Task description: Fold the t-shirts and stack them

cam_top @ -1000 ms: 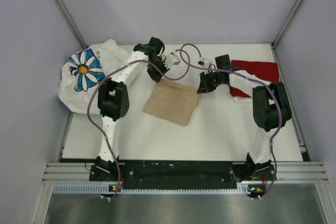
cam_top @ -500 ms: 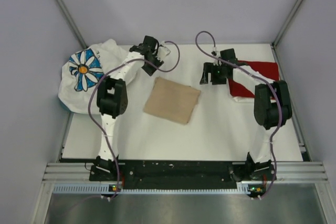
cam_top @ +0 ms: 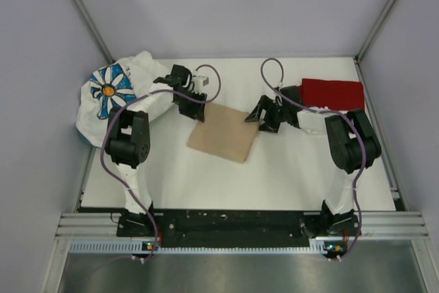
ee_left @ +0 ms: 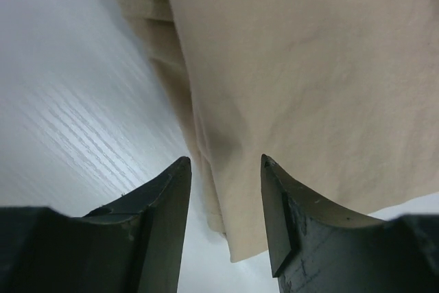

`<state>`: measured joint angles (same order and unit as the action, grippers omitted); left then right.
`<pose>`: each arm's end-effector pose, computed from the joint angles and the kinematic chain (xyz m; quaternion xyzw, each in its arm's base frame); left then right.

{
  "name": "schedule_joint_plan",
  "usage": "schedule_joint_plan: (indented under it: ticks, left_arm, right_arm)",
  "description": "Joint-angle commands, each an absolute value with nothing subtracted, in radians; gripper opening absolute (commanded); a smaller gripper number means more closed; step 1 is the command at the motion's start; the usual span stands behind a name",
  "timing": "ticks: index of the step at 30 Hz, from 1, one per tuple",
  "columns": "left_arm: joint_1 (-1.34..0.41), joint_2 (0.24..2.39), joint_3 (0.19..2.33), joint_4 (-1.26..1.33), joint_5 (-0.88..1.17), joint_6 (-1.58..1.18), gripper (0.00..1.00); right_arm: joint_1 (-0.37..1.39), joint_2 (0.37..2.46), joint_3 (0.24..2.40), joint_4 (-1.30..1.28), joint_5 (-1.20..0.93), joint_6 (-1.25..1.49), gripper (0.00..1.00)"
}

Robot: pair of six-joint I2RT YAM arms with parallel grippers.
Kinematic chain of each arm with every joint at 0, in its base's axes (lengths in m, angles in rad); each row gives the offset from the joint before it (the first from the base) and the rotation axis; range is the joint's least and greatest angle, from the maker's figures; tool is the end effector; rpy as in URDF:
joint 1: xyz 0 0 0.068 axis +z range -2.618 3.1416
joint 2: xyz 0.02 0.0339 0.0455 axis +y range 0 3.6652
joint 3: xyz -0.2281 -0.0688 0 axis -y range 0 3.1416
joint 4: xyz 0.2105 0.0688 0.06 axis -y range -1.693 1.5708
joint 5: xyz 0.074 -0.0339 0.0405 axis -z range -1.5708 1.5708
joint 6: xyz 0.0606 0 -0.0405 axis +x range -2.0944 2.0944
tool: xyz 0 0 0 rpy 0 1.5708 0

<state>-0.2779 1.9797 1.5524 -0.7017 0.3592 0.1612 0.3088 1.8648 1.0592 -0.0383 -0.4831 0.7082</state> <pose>0.3625 -0.1256 0.1720 0.2473 0.9284 -0.1866 0.2050 0.3344 0.1362 0.1262 0.0967 0.9064 0.3633 0.1926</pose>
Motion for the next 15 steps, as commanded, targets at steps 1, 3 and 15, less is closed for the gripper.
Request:
schedule_joint_plan:
  ticks: [1,3,15]
  left_arm:
    - [-0.216,2.000,1.513,-0.608,0.469,0.029,0.48]
    - [-0.215,2.038,1.522,-0.621,0.504,0.026,0.45]
    - [-0.189,2.126,1.488,-0.620,0.615,0.005,0.08]
  right_arm:
    - [0.327,1.916,0.991,0.196,-0.546,0.891,0.77]
    - [0.328,1.951,0.991,0.248,-0.584,0.929,0.77]
    - [0.368,2.054,0.989,0.443,-0.676,1.061,0.51]
